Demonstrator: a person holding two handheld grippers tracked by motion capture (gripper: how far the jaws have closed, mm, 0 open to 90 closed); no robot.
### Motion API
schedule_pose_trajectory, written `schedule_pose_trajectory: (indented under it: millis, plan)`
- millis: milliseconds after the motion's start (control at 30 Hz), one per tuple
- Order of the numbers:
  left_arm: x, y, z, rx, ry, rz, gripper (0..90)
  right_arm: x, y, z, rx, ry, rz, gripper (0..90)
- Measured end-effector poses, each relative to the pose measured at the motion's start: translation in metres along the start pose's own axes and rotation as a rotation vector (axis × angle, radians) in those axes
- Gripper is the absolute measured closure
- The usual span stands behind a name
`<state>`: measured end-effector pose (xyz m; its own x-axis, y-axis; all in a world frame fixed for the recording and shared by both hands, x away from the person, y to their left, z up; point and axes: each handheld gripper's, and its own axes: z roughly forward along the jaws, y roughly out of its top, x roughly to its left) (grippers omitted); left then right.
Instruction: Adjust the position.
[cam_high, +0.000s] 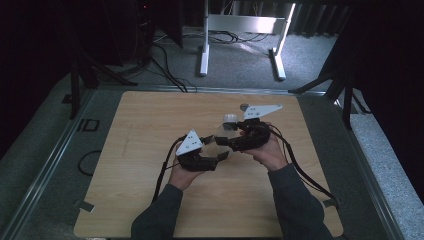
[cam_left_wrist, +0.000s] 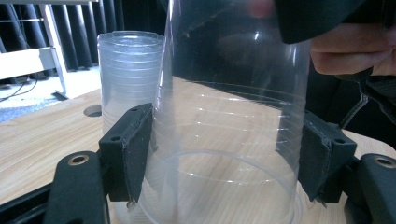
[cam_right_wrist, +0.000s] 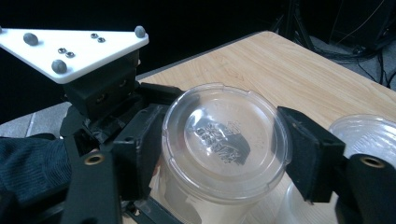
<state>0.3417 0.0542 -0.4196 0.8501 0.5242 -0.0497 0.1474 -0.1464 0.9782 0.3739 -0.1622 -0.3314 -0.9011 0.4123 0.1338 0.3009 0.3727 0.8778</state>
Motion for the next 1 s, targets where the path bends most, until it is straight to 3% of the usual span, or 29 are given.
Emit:
schedule_pose_trajectory:
  millis: [1000]
  plan:
    - [0.018, 0.005, -0.02, 0.079, -0.015, 0.013, 28.7, 0.003, 0.002, -0.013, 0.051, -0.031, -0.092, 27.3]
